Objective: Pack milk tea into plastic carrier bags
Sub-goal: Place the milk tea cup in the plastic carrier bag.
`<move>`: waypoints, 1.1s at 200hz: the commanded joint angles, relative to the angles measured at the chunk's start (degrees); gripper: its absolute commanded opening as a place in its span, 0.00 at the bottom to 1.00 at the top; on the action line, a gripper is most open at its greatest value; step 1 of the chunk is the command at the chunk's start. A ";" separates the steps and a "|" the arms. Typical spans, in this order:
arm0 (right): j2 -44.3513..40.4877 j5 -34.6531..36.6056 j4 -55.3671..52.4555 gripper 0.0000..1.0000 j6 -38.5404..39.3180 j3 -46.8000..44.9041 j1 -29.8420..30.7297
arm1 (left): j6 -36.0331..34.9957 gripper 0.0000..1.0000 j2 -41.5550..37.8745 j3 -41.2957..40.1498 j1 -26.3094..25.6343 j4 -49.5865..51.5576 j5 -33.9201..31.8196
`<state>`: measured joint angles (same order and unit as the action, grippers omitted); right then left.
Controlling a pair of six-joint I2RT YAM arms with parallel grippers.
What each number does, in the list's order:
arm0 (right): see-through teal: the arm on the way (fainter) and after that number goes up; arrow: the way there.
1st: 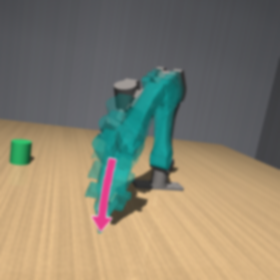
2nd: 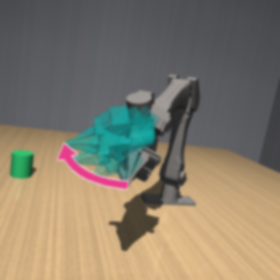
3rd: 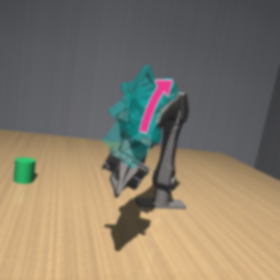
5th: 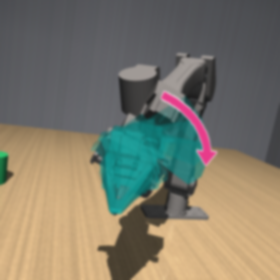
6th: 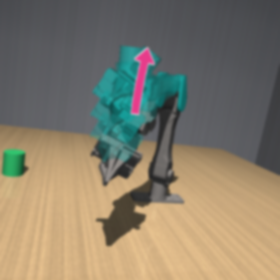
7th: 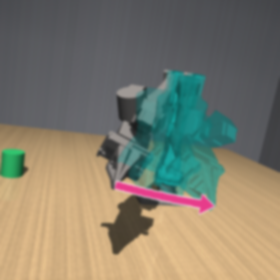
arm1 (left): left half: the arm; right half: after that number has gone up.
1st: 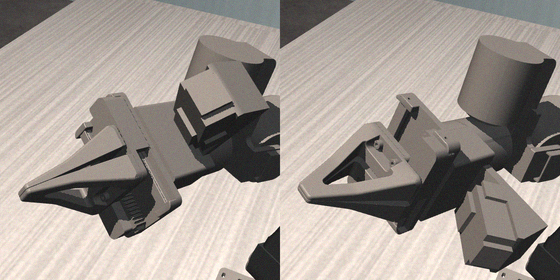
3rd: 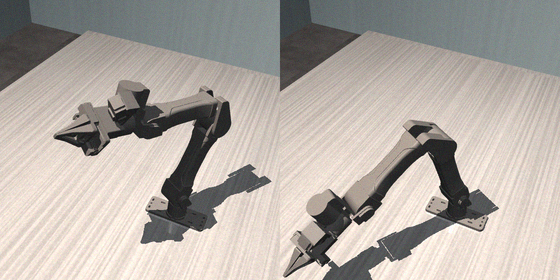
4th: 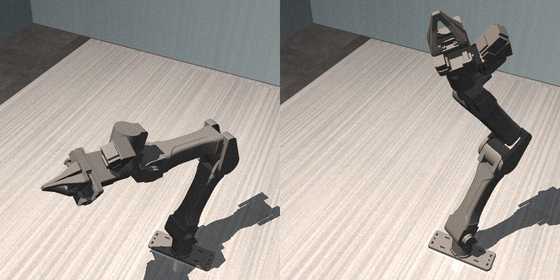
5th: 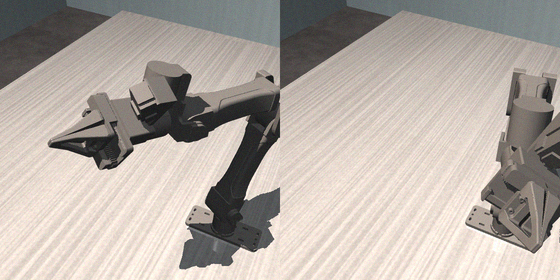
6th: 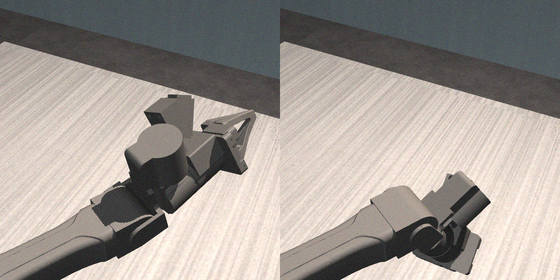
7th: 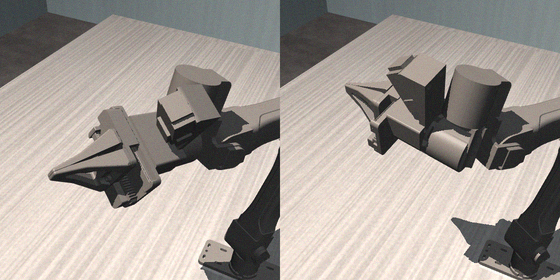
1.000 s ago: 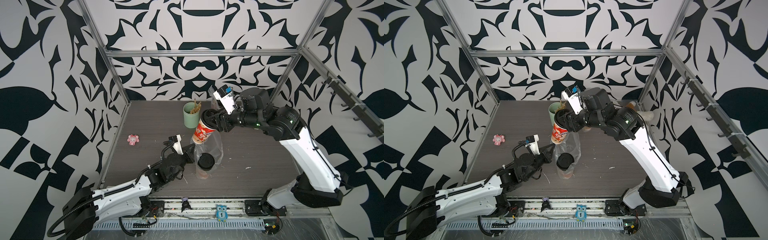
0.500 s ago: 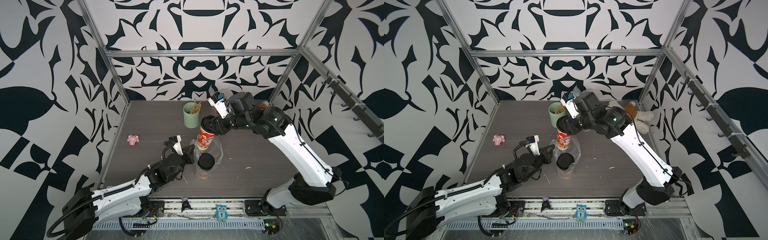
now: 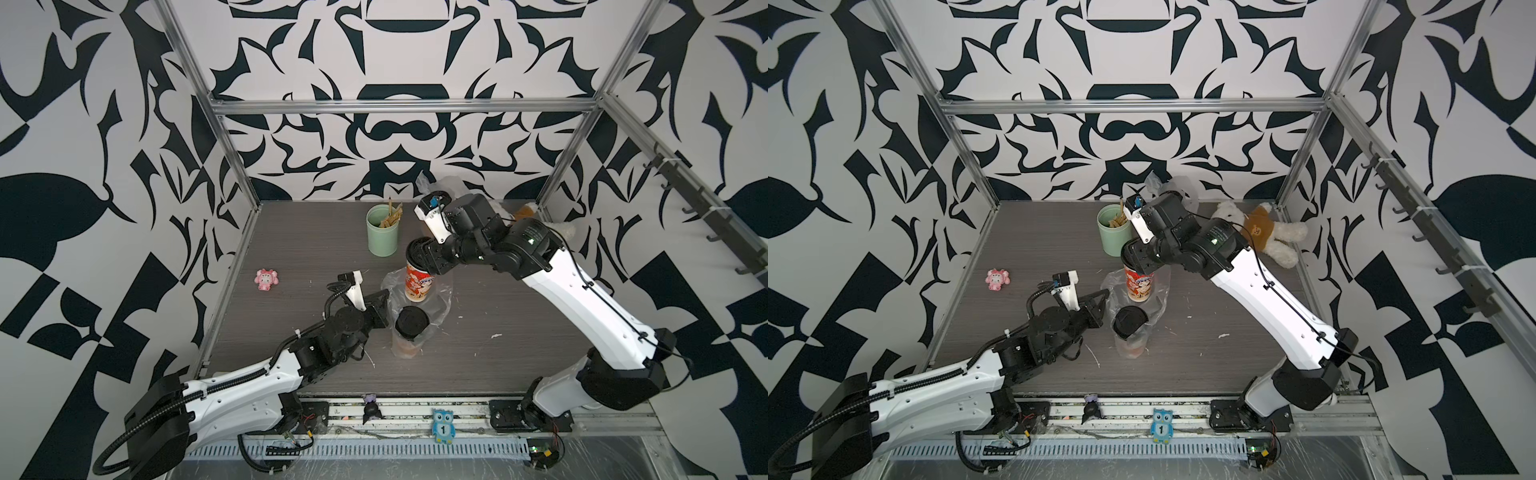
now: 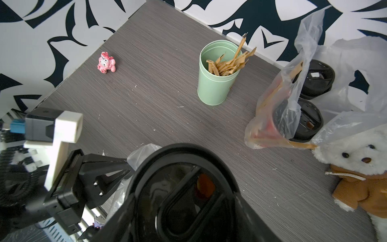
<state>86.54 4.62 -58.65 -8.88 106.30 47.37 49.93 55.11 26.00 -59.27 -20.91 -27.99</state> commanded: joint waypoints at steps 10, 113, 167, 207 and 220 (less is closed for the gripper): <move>-0.67 3.95 6.03 0.62 0.07 -2.06 2.21 | -0.06 0.00 -1.06 2.64 0.03 1.08 -0.48; 2.64 15.13 7.19 0.62 0.82 -6.64 8.80 | -1.14 0.00 -0.10 3.49 0.03 0.19 -1.81; 0.18 16.78 14.48 0.61 -1.93 -15.03 9.54 | -2.43 0.00 -0.67 3.62 0.03 -0.63 -3.36; -1.11 17.88 19.09 0.62 -3.54 -20.30 9.49 | -2.41 0.00 -1.15 3.47 0.08 -0.32 -3.74; -0.99 17.39 20.33 0.62 -3.79 -21.47 9.51 | -2.47 0.00 -1.31 3.44 0.04 -0.19 -4.00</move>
<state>88.09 20.36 -43.94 -10.87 86.02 56.62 47.94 55.02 28.12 -59.27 -20.34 -30.41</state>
